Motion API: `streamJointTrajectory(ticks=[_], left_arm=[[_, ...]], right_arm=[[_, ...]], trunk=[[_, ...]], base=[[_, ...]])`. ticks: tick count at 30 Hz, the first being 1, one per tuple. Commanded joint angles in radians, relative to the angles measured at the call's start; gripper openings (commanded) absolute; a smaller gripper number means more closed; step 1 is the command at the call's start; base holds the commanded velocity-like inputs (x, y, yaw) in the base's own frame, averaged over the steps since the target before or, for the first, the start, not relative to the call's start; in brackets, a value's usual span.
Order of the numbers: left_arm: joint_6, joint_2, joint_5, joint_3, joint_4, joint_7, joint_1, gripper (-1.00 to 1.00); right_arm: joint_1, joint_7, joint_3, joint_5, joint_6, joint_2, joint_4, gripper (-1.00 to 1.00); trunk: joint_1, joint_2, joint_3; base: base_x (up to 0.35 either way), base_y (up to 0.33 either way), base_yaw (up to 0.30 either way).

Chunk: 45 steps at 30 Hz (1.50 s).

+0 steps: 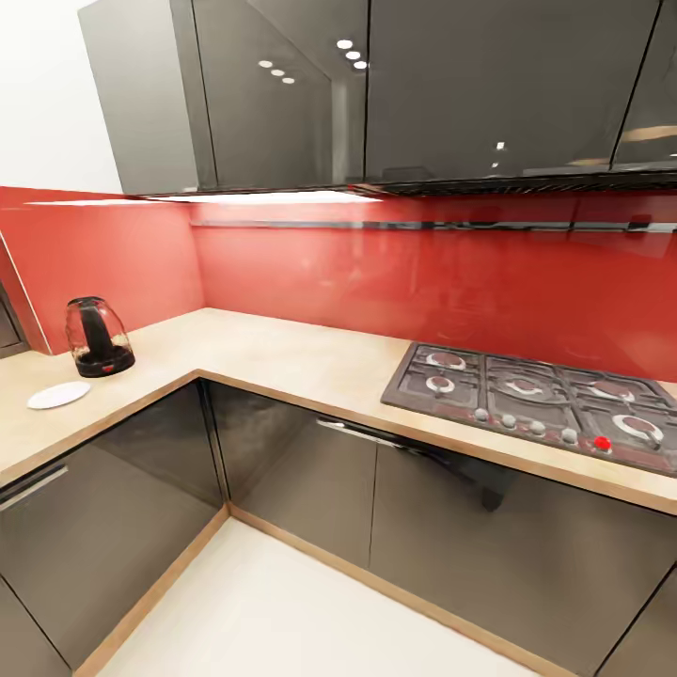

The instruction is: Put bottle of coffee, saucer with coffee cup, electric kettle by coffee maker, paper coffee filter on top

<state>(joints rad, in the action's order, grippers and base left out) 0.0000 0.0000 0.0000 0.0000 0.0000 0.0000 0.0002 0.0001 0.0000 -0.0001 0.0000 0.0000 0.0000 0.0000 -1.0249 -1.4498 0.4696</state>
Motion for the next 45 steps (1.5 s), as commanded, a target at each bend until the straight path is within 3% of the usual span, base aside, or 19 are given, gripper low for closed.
streamJointTrajectory(ticks=[1,6,15,19,24,25,30,39,45], left_arm=[[0.000,0.000,0.000,0.000,0.000,0.000,0.000,1.00],[-0.002,-0.011,0.006,0.009,0.004,-0.018,-0.002,1.00],[0.011,-0.060,0.034,0.010,-0.047,-0.013,-0.002,1.00],[0.002,-0.055,0.057,0.010,-0.069,-0.013,-0.002,1.00],[-0.002,-0.052,0.064,0.009,-0.091,-0.013,-0.002,1.00],[-0.039,-0.049,0.098,0.011,-0.090,-0.013,-0.002,1.00],[-0.036,-0.048,0.138,0.011,-0.089,-0.006,-0.002,1.00],[-0.032,-0.001,0.248,0.009,-0.091,-0.008,-0.002,1.00],[-0.045,0.002,0.261,0.009,-0.091,-0.008,-0.002,1.00]], right_arm=[[0.000,0.000,0.000,0.000,0.000,0.000,0.000,1.00],[-0.002,0.004,0.010,0.011,0.000,0.003,0.002,1.00],[-0.002,-0.003,0.004,0.000,0.007,0.019,0.002,1.00],[-0.002,-0.001,-0.002,-0.008,0.011,0.022,0.008,1.00],[-0.002,0.004,-0.002,-0.007,0.012,0.044,0.012,1.00],[-0.002,0.009,-0.001,-0.006,0.015,0.063,0.018,1.00],[-0.002,0.008,-0.001,-0.006,0.013,0.086,0.018,1.00],[-0.002,0.011,0.007,-0.002,0.007,0.084,0.018,1.00],[-0.002,0.011,0.008,0.004,0.018,0.081,0.011,1.00]], trunk=[[0.000,0.000,0.000],[0.000,0.000,0.000],[0.000,0.000,0.000],[0.000,0.000,0.000],[0.000,0.000,0.000],[0.004,0.007,-0.003],[0.023,0.042,-0.018],[0.057,0.105,-0.047],[0.080,0.147,-0.064]], base=[[0.000,0.000,0.000],[0.000,0.000,0.000],[0.039,0.000,0.000],[0.003,0.000,0.000],[0.000,0.000,0.000],[0.000,0.000,0.000],[0.000,0.000,0.000],[0.000,0.000,0.053],[0.000,0.000,0.240]])
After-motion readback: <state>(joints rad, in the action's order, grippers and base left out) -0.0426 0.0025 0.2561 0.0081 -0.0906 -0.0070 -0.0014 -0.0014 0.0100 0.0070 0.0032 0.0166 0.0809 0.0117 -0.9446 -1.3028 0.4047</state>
